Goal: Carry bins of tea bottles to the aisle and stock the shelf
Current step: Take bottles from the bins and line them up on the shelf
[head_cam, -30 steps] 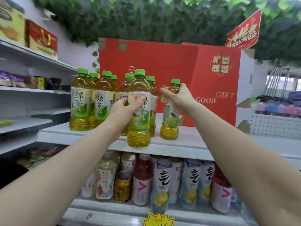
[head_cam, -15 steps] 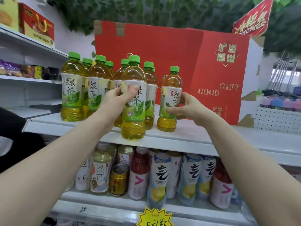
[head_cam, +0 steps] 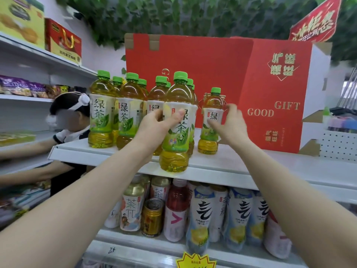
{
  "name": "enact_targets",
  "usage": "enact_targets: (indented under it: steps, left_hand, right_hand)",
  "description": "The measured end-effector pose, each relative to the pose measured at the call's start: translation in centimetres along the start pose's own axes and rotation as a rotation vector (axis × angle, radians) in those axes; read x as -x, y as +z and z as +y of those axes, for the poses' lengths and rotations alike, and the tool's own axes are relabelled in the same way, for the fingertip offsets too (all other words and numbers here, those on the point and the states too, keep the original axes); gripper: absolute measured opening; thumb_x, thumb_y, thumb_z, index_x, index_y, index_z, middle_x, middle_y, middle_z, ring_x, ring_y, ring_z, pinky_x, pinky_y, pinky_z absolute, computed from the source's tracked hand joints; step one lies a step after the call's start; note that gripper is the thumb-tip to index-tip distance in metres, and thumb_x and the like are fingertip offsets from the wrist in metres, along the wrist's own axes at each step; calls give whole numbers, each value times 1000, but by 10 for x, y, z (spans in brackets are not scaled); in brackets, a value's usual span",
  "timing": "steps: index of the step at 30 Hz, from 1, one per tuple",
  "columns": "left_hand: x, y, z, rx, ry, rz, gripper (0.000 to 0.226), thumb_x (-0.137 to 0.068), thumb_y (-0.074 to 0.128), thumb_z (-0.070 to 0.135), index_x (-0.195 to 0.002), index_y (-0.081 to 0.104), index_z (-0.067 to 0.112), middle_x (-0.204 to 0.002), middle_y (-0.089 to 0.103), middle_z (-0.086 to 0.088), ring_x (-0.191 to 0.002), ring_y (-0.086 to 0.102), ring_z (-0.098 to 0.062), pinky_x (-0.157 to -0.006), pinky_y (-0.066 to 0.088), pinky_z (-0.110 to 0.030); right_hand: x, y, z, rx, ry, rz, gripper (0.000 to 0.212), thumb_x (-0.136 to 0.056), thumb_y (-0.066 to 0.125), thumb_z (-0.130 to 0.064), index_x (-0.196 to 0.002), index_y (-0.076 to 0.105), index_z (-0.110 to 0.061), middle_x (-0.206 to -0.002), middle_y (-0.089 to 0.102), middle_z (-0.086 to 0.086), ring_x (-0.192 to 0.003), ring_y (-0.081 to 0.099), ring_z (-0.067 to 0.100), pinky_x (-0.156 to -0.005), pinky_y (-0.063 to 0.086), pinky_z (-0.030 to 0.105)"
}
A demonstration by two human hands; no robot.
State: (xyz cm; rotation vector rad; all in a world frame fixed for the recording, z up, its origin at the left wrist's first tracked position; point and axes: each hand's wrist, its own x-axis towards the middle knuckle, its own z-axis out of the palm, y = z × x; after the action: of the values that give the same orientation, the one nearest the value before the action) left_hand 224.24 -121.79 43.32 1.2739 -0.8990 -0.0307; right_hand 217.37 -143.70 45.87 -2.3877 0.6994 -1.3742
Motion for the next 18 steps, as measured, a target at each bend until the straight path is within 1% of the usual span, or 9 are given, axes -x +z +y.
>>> enact_targets:
  steps: [2, 3, 4, 6, 8, 10, 13, 15, 18]
  left_hand:
    - [0, 11, 3, -10, 6, -13, 44, -86, 69, 49, -119, 65, 20, -107, 74, 5, -103, 70, -15, -92, 56, -38]
    - [-1, 17, 4, -14, 11, -20, 45, -87, 68, 49, -121, 64, 20, -108, 73, 5, -105, 69, -15, -91, 55, -36]
    - [-2, 24, 6, -18, 20, -30, 48, -86, 69, 50, -123, 63, 20, -110, 73, 5, -106, 68, -15, -90, 56, -36]
    - [-5, 36, 9, -24, 42, -47, 54, -82, 71, 56, -123, 63, 20, -111, 73, 3, -105, 69, -18, -90, 57, -42]
    - [-8, 47, 10, -42, 66, -67, 54, -81, 69, 59, -119, 64, 21, -109, 74, 2, -102, 70, -19, -90, 57, -46]
    - [-11, 56, 11, -136, 79, -118, 48, -88, 62, 60, -119, 63, 23, -110, 73, 4, -102, 69, -15, -90, 57, -41]
    - [-14, 58, 12, -480, 182, -129, 52, -95, 43, 65, -123, 61, 25, -111, 69, 7, -98, 65, -10, -79, 53, -30]
    - [-15, 55, 8, -639, 331, 24, 51, -98, 41, 60, -123, 62, 21, -108, 67, 5, -95, 63, -12, -79, 53, -32]
    - [-14, 48, -4, -771, 611, 225, 28, -99, 56, 37, -116, 66, 18, -103, 62, 4, -93, 56, -12, -78, 48, -29]
  right_hand:
    - [3, -25, -19, -199, -115, 77, 61, -91, 59, -53, -138, 45, -17, -124, 57, 3, -115, 56, 22, -97, 48, 43]
    - [4, -39, -31, -321, -136, 25, 59, -92, 53, -59, -137, 47, -20, -122, 59, 0, -112, 59, 17, -95, 51, 41]
    - [7, -54, -44, -424, -138, -81, 63, -91, 50, -65, -138, 45, -24, -123, 59, -2, -111, 60, 15, -92, 55, 40]
    - [12, -76, -64, -471, -130, -337, 74, -85, 56, -70, -144, 37, -30, -126, 59, 0, -108, 65, 14, -84, 59, 37]
    - [12, -88, -73, -404, -158, -479, 69, -84, 68, -58, -141, 39, -29, -120, 63, -1, -100, 70, 14, -82, 61, 39]
    - [9, -94, -74, -341, -160, -484, 62, -84, 73, -48, -135, 45, -25, -116, 65, 0, -97, 71, 18, -80, 61, 44]
    - [2, -94, -65, -312, -112, -467, 60, -84, 76, -42, -131, 47, -20, -113, 66, 3, -96, 71, 22, -78, 62, 47]
    - [-2, -88, -55, -308, -85, -434, 58, -84, 76, -38, -130, 46, -19, -111, 67, 4, -94, 72, 21, -77, 62, 48]
    - [-6, -78, -42, -332, -63, -352, 64, -83, 77, -36, -133, 40, -22, -111, 68, 6, -94, 72, 23, -74, 62, 47]
